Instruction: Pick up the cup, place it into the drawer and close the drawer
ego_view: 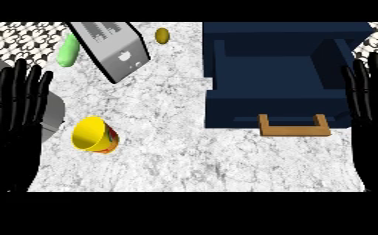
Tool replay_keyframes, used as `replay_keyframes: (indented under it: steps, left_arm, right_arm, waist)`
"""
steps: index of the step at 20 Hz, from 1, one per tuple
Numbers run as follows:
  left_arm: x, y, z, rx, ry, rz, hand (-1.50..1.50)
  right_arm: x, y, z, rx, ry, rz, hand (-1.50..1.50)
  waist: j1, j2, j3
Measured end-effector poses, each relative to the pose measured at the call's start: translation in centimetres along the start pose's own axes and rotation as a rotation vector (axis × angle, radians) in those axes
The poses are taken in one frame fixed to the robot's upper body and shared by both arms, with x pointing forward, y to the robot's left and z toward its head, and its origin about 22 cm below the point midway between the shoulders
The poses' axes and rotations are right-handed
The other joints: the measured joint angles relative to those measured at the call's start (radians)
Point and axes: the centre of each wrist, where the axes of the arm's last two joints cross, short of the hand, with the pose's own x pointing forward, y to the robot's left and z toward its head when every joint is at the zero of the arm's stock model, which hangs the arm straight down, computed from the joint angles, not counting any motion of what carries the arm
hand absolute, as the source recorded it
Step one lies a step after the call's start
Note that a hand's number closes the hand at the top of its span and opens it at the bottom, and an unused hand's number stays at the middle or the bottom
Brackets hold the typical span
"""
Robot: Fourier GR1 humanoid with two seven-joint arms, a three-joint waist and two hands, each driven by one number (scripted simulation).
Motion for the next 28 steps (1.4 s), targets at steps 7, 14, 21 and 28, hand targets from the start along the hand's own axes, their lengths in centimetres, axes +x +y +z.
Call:
replay_keyframes:
  steps: [7,14,21,28]
  left_arm:
    - [-0.5,0.1,-0.1,0.168,0.027,-0.039,-1.50]
    - [-2.0,-0.7,-0.2,0.286,0.102,0.063,-1.50]
    - [-1.7,-0.9,-0.8,0.315,0.112,0.080,-1.50]
    - [-2.7,-0.8,-1.3,0.336,0.137,0.077,-1.50]
  right_arm:
    - [0.2,0.5,0.8,0.070,0.039,-0.056,-1.50]
    - [-0.3,1.5,0.0,0.125,0.098,-0.141,-1.50]
    - [-1.1,1.3,-0.5,0.130,0.105,-0.152,-1.50]
    - [-1.1,1.2,-1.1,0.130,0.102,-0.159,-1.50]
  waist:
    - [-0.004,0.022,-0.015]
    - [-0.004,0.027,-0.018]
    - [-0.005,0.027,-0.019]
    - [-0.005,0.027,-0.019]
